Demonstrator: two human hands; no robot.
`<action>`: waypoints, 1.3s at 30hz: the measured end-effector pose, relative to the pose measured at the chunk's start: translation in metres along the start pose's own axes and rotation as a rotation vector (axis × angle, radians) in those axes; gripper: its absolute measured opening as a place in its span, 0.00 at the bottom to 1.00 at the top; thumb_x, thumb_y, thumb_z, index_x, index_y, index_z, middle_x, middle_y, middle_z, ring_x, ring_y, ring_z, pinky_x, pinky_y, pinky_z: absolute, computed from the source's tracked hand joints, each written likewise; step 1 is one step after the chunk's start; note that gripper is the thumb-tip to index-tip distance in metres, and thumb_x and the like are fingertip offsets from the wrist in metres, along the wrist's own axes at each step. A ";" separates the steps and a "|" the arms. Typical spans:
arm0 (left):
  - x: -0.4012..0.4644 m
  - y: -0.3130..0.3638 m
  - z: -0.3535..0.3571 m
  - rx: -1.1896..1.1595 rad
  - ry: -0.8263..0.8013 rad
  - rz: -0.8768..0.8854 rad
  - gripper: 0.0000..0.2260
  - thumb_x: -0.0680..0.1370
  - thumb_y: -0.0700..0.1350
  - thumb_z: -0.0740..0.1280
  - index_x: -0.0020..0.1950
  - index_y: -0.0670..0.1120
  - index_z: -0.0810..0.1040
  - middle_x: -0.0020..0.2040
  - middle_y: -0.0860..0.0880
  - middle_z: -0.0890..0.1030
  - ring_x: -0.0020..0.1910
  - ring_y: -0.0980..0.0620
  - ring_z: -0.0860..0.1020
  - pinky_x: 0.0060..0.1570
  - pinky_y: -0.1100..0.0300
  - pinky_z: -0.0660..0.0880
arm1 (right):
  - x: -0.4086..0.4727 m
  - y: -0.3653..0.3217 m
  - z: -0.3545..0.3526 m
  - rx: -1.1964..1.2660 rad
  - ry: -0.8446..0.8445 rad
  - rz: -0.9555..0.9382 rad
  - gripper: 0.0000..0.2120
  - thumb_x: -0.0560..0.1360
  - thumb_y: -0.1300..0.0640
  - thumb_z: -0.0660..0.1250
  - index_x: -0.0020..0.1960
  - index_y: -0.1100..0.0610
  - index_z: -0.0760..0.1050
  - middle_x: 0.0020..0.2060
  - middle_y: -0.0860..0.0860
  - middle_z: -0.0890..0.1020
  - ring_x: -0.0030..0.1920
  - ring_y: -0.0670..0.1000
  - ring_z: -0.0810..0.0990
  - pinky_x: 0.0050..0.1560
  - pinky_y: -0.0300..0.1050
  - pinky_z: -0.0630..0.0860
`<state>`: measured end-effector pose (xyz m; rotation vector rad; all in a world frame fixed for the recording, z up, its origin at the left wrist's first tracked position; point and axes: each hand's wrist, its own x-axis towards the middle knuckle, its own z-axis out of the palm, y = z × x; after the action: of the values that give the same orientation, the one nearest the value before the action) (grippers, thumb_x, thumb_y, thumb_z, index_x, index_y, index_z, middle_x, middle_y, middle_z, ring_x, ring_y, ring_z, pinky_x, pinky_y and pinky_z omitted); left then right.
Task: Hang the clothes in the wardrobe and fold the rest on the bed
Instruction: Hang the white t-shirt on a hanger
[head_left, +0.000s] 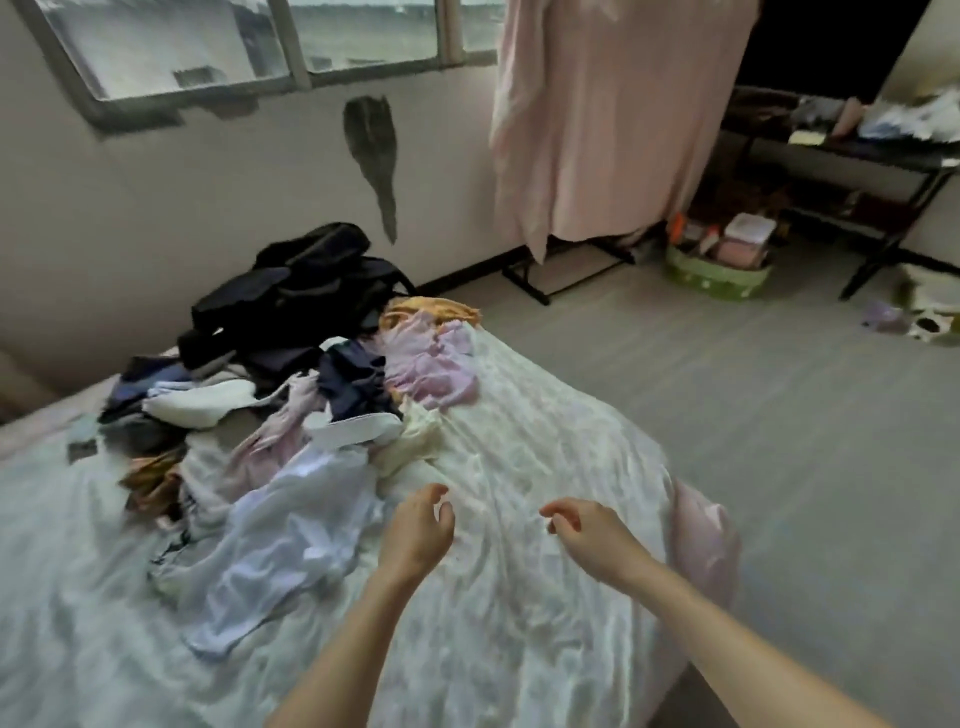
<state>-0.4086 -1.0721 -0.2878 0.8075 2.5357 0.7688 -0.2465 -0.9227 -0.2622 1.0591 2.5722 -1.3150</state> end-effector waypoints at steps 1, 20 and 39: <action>0.004 -0.011 -0.004 -0.014 0.007 -0.030 0.16 0.79 0.44 0.59 0.67 0.44 0.73 0.65 0.45 0.76 0.63 0.48 0.74 0.61 0.54 0.70 | 0.007 -0.008 0.004 -0.001 -0.022 -0.001 0.14 0.80 0.56 0.55 0.60 0.52 0.76 0.51 0.47 0.81 0.48 0.48 0.80 0.47 0.41 0.76; 0.111 -0.266 0.057 0.403 -0.232 -0.539 0.31 0.77 0.37 0.59 0.76 0.55 0.51 0.78 0.49 0.40 0.76 0.43 0.47 0.66 0.50 0.63 | 0.213 -0.003 0.204 -0.100 -0.454 0.035 0.16 0.80 0.59 0.54 0.64 0.55 0.73 0.48 0.53 0.82 0.49 0.52 0.81 0.50 0.46 0.76; 0.113 -0.039 -0.010 -1.040 -0.247 -0.216 0.03 0.74 0.43 0.67 0.44 0.48 0.80 0.40 0.47 0.80 0.40 0.50 0.79 0.38 0.58 0.74 | 0.141 -0.013 0.130 0.480 -0.248 -0.035 0.40 0.61 0.43 0.73 0.67 0.32 0.57 0.63 0.34 0.68 0.59 0.38 0.72 0.53 0.42 0.78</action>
<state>-0.5163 -1.0331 -0.3225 0.2322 1.5999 1.5584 -0.3924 -0.9461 -0.3847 0.8314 2.1563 -1.9940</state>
